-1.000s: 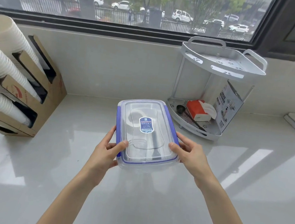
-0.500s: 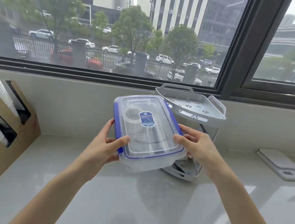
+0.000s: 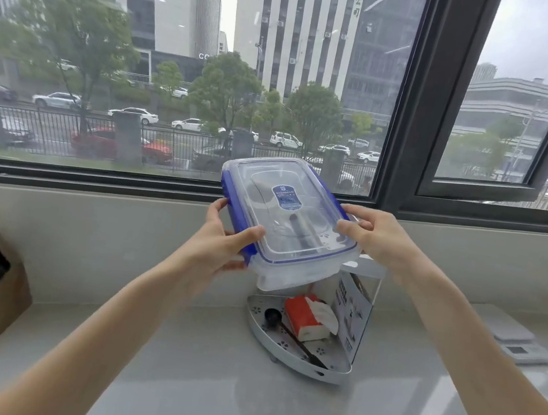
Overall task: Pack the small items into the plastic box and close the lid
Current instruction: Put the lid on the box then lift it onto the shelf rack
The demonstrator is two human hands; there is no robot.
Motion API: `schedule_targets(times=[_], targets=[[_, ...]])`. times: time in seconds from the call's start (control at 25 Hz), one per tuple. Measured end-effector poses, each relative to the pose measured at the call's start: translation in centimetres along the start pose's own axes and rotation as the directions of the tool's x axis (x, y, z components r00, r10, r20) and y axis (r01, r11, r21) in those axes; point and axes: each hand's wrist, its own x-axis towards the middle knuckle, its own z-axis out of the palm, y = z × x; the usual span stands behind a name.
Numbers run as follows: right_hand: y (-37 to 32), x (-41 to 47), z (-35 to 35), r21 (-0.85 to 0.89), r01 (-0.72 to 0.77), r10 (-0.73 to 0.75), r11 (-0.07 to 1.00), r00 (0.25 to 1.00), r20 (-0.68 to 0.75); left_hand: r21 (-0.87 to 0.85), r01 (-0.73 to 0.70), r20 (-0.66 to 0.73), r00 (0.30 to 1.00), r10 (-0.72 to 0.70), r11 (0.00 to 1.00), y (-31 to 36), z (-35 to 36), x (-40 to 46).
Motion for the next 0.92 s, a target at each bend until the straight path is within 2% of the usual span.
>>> schedule_targets(times=[0.16,0.36,0.92], targets=[[0.2,3.5,-1.7,-0.037,0.034,-0.036,0.999,0.998,-0.058,-0.058,0.014,0.044,0.999,-0.012,0.998,1.5,2.4,3.0],[2.4,7.8,-3.8,-0.116,0.034,-0.042,0.993,0.997,-0.066,-0.12,0.026,0.091,0.996,-0.015,0.992,1.8,4.8,7.1],[8.2,14.5,-5.7,-0.191,-0.014,-0.012,0.982,0.991,-0.134,-0.19,0.13,0.102,0.988,-0.112,0.973,-1.3,8.8,13.9]])
